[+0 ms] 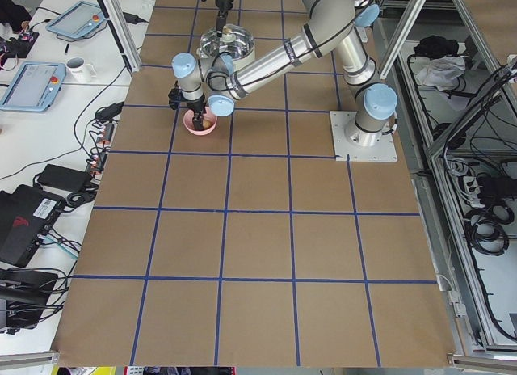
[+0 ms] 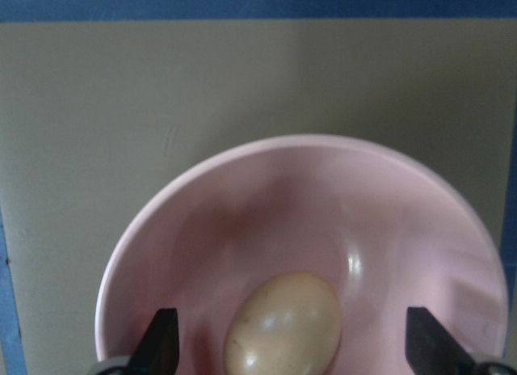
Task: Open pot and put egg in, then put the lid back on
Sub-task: 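Lower the left gripper onto the egg while the right gripper grasps the lid knob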
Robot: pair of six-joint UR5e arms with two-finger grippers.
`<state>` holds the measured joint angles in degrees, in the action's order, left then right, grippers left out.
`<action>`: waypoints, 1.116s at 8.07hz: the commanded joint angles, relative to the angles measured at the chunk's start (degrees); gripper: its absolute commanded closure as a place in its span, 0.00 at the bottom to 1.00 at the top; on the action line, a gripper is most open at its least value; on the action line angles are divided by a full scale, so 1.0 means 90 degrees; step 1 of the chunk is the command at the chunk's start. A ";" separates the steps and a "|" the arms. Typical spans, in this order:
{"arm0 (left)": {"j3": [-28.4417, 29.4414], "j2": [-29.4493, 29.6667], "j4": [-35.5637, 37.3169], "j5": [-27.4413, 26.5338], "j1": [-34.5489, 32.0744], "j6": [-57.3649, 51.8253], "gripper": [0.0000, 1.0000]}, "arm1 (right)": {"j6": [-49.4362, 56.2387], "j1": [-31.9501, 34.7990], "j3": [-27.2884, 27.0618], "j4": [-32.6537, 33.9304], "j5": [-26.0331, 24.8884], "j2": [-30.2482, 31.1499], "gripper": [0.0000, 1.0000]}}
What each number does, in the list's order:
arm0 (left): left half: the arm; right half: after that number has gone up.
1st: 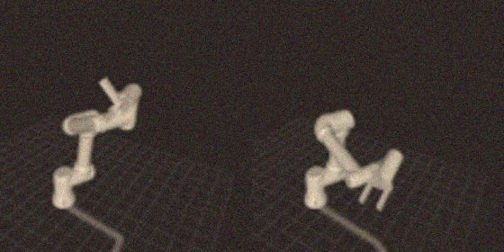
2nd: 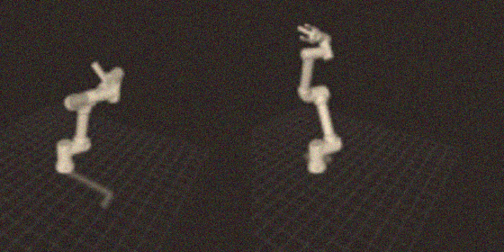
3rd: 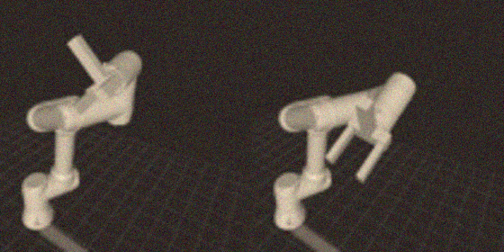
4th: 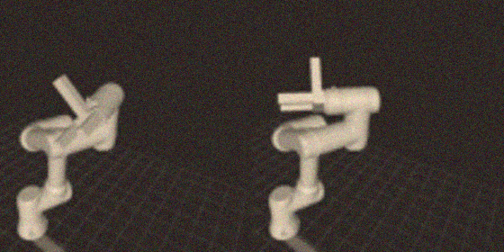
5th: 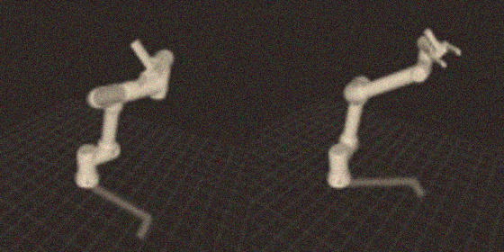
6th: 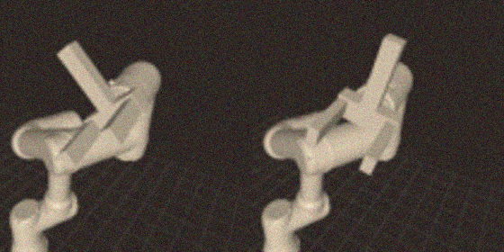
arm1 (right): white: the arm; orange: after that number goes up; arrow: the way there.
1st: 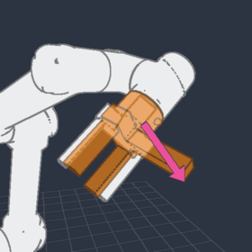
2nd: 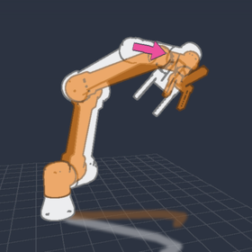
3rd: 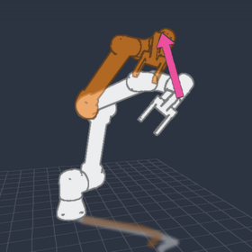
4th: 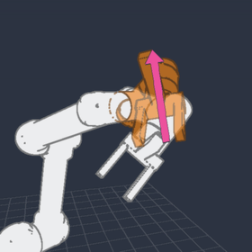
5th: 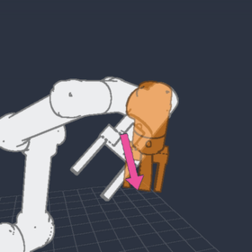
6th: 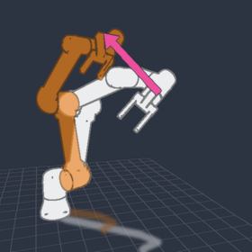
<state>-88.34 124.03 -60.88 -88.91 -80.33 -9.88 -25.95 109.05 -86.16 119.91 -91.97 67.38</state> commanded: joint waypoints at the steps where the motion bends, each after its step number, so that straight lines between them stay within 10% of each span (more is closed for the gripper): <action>1: -0.0077 0.0028 0.0016 -0.0004 0.0000 -0.0064 0.13 | 0.0031 0.0042 -0.0007 -0.0022 -0.0103 -0.0026 0.06; 3: -0.0077 0.0037 0.0036 -0.0004 0.0000 -0.0103 0.68 | 0.0051 0.0042 -0.0017 -0.0022 -0.0045 -0.0046 0.15; 6: -0.0116 0.0028 0.0045 0.0054 0.0000 -0.0220 0.88 | 0.0061 0.0042 -0.0017 -0.0091 -0.0035 -0.0036 0.15; 9: -0.0048 -0.0332 -0.0043 0.0064 0.0000 -0.0260 0.88 | -0.0017 0.0042 -0.0026 -0.0130 0.0004 -0.0026 0.18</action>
<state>-89.25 123.13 -60.81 -88.33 -80.33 -11.92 -25.68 109.42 -86.36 118.89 -92.17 67.09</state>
